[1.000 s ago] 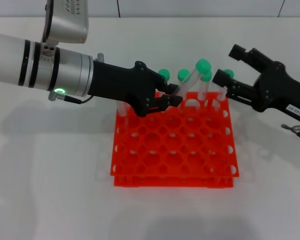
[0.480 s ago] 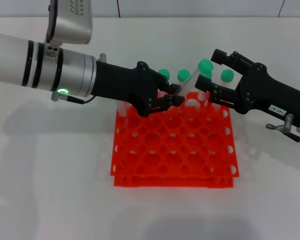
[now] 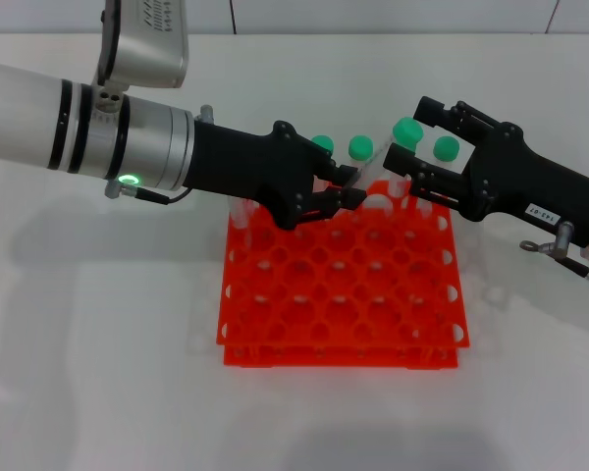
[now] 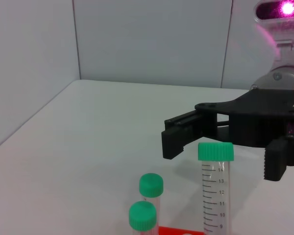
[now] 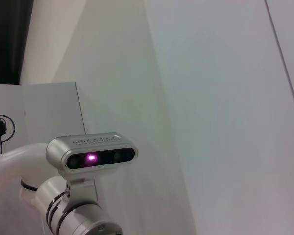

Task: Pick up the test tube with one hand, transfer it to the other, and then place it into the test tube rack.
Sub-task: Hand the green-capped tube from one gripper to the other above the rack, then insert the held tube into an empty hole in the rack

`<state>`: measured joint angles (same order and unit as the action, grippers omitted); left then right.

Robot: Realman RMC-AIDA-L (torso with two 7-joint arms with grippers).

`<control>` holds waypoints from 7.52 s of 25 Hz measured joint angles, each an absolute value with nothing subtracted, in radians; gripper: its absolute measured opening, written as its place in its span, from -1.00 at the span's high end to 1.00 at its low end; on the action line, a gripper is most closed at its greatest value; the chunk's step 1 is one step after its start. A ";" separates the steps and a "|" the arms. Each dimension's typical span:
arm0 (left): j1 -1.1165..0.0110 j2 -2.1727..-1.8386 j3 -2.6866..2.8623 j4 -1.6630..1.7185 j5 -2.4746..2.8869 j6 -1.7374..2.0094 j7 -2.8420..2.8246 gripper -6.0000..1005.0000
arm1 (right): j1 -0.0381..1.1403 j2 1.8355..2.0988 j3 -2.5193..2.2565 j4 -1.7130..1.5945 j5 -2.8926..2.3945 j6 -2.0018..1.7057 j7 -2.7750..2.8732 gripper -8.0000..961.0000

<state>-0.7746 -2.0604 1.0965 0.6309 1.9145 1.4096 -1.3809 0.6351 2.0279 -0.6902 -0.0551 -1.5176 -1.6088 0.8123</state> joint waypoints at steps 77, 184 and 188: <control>-0.103 -2.085 1.100 1.934 2.103 1.701 -2.173 -0.75 | 0.628 2.007 -0.868 -0.434 -1.525 -1.618 1.131 0.37; -0.064 -2.080 0.893 1.127 1.813 1.481 -1.492 -0.75 | 0.759 2.013 -1.443 -0.680 -1.469 -1.219 1.456 -0.17; -0.071 -2.079 0.892 1.132 1.811 1.498 -1.492 -0.75 | 0.678 1.989 -1.330 -0.749 -1.469 -1.424 1.449 -0.20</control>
